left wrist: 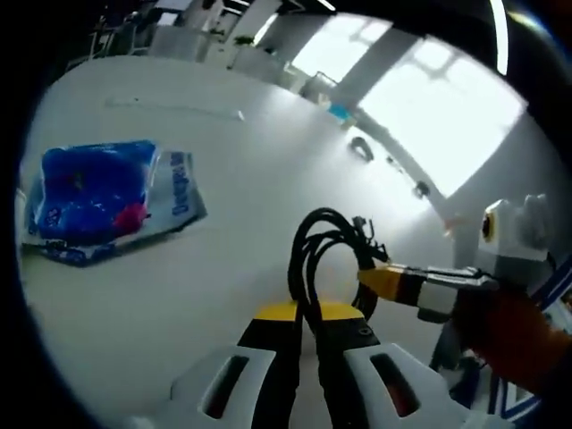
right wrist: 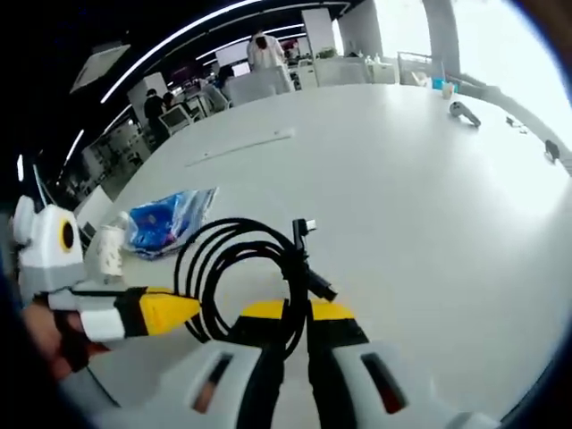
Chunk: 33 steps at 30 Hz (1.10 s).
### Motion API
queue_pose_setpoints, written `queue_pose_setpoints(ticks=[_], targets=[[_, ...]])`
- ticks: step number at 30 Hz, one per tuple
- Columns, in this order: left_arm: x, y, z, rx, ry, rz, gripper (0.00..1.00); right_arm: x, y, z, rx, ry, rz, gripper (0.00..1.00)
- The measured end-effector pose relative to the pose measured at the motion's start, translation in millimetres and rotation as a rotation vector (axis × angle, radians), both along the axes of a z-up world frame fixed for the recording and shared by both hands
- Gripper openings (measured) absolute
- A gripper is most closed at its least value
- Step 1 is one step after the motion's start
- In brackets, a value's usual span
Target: Arrange the tabletop items into an orderly group along one side of the table until the central work area is clear of visible clutter.
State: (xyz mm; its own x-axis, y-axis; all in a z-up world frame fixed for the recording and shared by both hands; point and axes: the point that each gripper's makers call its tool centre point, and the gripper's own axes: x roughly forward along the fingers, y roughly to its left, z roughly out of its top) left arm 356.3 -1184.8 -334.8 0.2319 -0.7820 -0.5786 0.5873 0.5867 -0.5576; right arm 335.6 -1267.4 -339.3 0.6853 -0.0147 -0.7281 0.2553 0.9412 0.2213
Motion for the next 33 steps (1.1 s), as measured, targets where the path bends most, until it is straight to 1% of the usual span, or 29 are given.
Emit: queue_pose_setpoints(ticks=[1,3,9,13,15,18,22,33], targets=[[-1.8,-0.1,-3.5,0.010,0.011,-0.011,0.01,-1.2,-0.2,-2.8,-0.001,0.010,0.004,0.05],[-2.5,1.3,-7.7,0.024,0.014,-0.017,0.01,-2.1,1.3,-8.4,0.009,0.024,0.007,0.05],[-2.2,4.3,-16.4,0.049,0.027,-0.028,0.01,-2.6,4.9,-15.4,0.015,0.046,0.018,0.05],[-1.8,5.7,-18.6,0.055,0.039,-0.033,0.01,-2.1,6.1,-18.6,0.022,0.057,0.023,0.05],[-1.2,7.1,-19.4,0.062,0.031,-0.036,0.01,-1.1,7.3,-19.5,0.027,0.056,0.026,0.05],[-1.7,8.1,-22.2,0.069,0.036,-0.039,0.02,-0.7,8.2,-22.6,0.023,0.066,0.035,0.05],[-2.7,9.1,-26.8,0.078,0.057,-0.036,0.02,-2.4,9.3,-26.6,0.029,0.080,0.037,0.05],[0.1,10.3,-30.7,0.077,0.102,-0.011,0.02,-0.8,10.3,-30.6,0.035,0.101,0.045,0.06]])
